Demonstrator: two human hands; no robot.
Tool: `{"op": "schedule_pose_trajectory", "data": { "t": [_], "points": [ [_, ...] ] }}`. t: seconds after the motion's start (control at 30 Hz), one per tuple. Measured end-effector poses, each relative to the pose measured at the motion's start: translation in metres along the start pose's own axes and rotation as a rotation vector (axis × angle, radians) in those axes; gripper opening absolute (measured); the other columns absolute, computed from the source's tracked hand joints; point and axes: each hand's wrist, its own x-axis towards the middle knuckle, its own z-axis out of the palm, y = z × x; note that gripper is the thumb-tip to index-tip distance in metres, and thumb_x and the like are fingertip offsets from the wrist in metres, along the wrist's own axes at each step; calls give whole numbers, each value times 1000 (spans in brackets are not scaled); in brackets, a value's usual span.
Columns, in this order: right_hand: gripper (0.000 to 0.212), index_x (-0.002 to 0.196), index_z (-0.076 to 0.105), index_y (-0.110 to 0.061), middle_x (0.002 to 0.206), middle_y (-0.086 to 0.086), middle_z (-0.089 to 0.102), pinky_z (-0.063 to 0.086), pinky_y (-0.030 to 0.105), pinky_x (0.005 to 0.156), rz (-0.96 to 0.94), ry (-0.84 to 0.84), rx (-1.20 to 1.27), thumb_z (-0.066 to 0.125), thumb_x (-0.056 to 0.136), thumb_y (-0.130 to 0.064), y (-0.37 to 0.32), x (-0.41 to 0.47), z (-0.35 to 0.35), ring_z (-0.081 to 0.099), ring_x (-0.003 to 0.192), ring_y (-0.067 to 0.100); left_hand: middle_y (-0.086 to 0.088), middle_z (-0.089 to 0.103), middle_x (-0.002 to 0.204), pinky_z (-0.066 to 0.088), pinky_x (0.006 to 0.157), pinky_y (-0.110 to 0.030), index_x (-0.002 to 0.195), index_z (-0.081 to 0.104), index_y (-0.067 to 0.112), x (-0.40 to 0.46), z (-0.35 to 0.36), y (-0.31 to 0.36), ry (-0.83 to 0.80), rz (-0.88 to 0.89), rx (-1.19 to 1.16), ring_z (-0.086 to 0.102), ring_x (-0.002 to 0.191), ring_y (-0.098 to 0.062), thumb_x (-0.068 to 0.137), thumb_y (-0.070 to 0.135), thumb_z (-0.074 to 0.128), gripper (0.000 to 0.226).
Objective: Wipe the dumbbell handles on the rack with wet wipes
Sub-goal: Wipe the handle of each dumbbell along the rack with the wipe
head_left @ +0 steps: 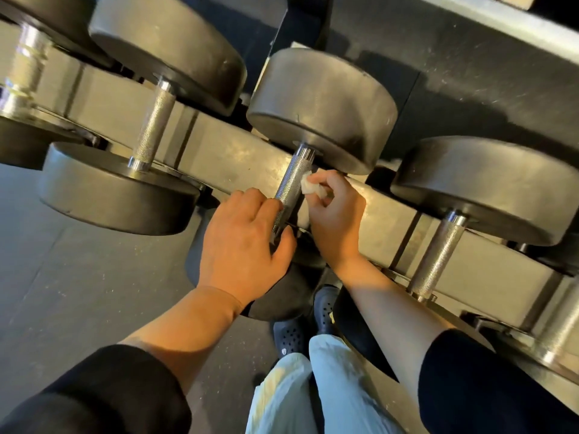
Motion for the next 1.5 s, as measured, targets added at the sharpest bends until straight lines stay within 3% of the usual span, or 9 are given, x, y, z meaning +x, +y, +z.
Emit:
{"op": "schedule_pose_trajectory", "data": {
  "t": [0.17, 0.4, 0.5, 0.63, 0.83, 1.07, 1.17, 1.33, 1.5],
  "points": [
    [18, 85, 69, -7, 87, -4, 64, 46, 7, 71, 58, -133, 54, 61, 77, 7, 3, -15, -1, 58, 79, -1, -9, 52, 80, 36, 62, -34, 93, 65, 7, -2, 2, -1, 15, 0, 7, 45, 72, -23, 84, 35, 49, 33],
    [9, 79, 73, -3, 81, 7, 66, 52, 23, 57, 88, -372, 184, 68, 75, -8, 1, -20, -7, 63, 70, 12, -7, 52, 79, 35, 62, -31, 91, 64, 9, -2, 4, 0, 43, -10, 18, 43, 72, -18, 88, 38, 50, 32],
    [8, 81, 72, 1, 82, 9, 66, 49, 13, 58, 110, -452, 156, 68, 75, 0, -1, -23, -8, 62, 68, 11, -6, 50, 79, 36, 62, -33, 90, 63, 10, -3, 5, 0, 38, -36, 35, 41, 72, -17, 88, 39, 50, 32],
    [7, 82, 73, -3, 84, 8, 67, 46, 9, 57, 95, -303, 131, 71, 76, -1, -2, -21, -7, 60, 67, 8, -6, 49, 78, 34, 62, -33, 91, 63, 9, -3, 4, 3, 34, -50, 37, 40, 71, -17, 87, 38, 50, 32],
    [27, 114, 65, -2, 122, 10, 59, 45, 7, 85, -16, 12, 121, 58, 89, -7, -4, -4, -5, 55, 108, 5, -7, 51, 80, 35, 62, -32, 95, 64, 9, -3, 3, 5, 18, -67, 46, 42, 72, -20, 85, 37, 48, 34],
    [23, 107, 69, -3, 112, 10, 63, 44, 12, 87, -198, -20, -11, 60, 86, -1, 2, 2, 5, 57, 103, 18, -6, 52, 81, 36, 63, -31, 97, 65, 11, -4, 4, 5, -1, -100, 51, 41, 73, -17, 85, 38, 48, 34],
    [24, 104, 71, -5, 107, 9, 64, 40, 4, 81, -178, -53, -46, 63, 82, 0, 3, 2, 4, 57, 100, 19, -5, 52, 81, 34, 63, -29, 97, 65, 11, -4, 4, 6, 3, -104, 43, 41, 73, -17, 85, 38, 48, 34],
    [17, 92, 71, -5, 99, 9, 61, 55, 30, 73, -179, -216, 56, 68, 77, 2, -1, -15, -1, 58, 92, 19, -4, 51, 80, 30, 63, -27, 95, 65, 11, -3, 2, 7, 11, -111, 38, 41, 72, -16, 85, 38, 47, 34],
    [8, 85, 71, -5, 92, 8, 62, 55, 25, 72, -103, -385, 133, 73, 77, -5, 2, -20, 0, 64, 86, 20, -3, 50, 78, 32, 62, -27, 91, 65, 12, -1, 2, 9, 21, -119, 37, 40, 71, -14, 88, 41, 43, 37]
  ]
}}
